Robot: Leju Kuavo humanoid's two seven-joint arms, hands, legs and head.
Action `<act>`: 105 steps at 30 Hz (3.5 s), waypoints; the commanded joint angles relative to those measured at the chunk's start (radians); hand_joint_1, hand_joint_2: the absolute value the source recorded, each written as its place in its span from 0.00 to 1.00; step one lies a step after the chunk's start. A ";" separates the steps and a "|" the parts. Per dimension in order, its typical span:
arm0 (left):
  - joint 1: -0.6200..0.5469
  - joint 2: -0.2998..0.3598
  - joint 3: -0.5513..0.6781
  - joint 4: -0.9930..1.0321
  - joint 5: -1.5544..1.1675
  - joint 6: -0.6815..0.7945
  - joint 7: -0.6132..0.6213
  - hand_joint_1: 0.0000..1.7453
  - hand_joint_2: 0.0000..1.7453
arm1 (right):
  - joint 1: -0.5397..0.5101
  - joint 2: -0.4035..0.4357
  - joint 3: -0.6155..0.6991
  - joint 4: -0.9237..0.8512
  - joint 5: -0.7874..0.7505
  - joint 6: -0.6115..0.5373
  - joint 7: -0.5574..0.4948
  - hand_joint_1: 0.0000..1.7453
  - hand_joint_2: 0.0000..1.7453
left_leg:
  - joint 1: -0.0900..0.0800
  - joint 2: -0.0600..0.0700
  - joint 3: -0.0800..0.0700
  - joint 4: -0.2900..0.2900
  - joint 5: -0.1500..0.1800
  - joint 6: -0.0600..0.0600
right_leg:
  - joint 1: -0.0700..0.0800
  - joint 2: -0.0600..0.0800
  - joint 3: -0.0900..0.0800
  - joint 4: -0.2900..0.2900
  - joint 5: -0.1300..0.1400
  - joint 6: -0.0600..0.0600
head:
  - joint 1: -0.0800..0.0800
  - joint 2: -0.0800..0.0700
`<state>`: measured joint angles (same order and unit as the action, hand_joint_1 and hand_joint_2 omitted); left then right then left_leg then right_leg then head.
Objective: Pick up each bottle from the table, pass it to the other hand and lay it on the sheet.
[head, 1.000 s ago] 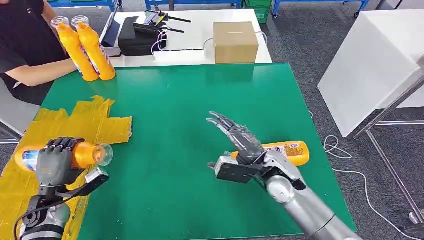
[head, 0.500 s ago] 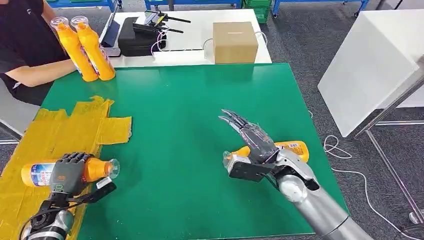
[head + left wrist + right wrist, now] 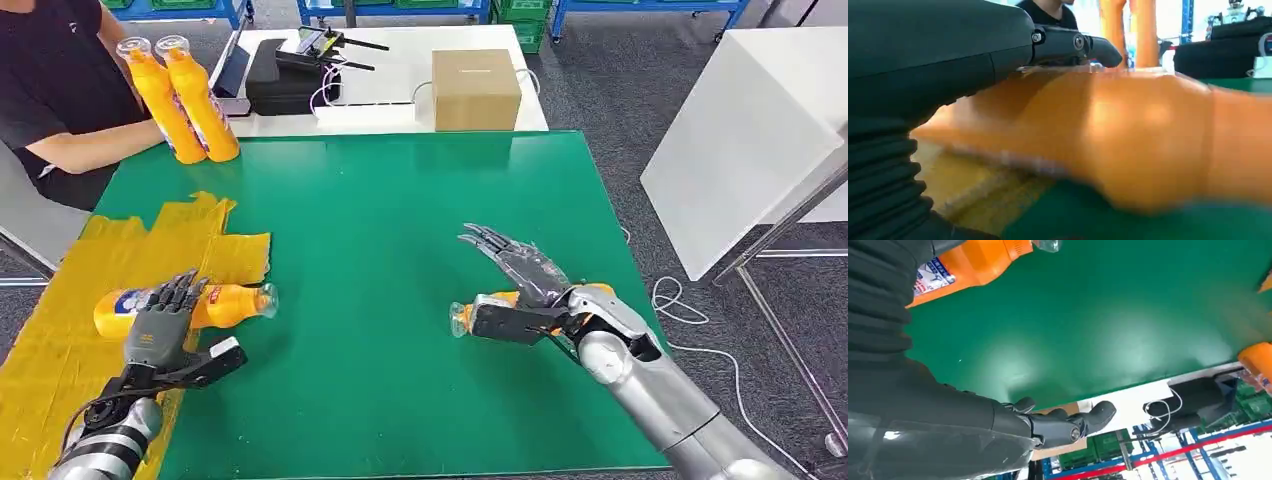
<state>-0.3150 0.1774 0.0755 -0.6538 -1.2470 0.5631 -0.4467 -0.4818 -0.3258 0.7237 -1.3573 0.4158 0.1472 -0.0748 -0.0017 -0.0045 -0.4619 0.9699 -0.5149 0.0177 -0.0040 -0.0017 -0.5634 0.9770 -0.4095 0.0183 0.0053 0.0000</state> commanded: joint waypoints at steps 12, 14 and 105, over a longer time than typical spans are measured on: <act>0.178 -0.048 -0.029 -0.430 0.725 -0.411 -0.251 0.00 0.00 | 0.117 -0.156 -0.122 0.153 0.114 0.021 0.053 0.00 1.00 | 0.000 -0.003 0.000 0.000 0.000 0.000 | 0.001 -0.003 0.000 -0.002 0.000 0.001 | 0.000 0.000; 0.193 -0.042 -0.042 -0.504 0.848 -0.461 -0.251 0.00 0.00 | 0.159 -0.178 -0.146 0.139 0.121 0.028 0.054 0.00 1.00 | 0.001 -0.003 -0.001 0.001 -0.001 0.000 | 0.002 -0.003 -0.001 -0.002 0.000 0.001 | 0.001 0.000; 0.182 -0.253 -0.192 -0.491 1.676 -1.221 0.018 0.00 1.00 | 0.091 0.584 -0.070 0.432 0.142 -0.389 -0.134 1.00 1.00 | 0.005 0.009 -0.006 -0.001 -0.004 -0.004 | 0.006 0.009 -0.009 -0.002 0.000 0.000 | -0.001 0.000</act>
<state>-0.0910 -0.0786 -0.0881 -1.2165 0.4326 -0.6615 -0.4341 -0.3299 0.2640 0.6298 -1.0273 0.5646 -0.2438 -0.2056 0.0027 0.0066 -0.4690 0.9699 -0.5193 0.0139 0.0007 0.0096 -0.5746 0.9763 -0.4100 0.0176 0.0046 0.0000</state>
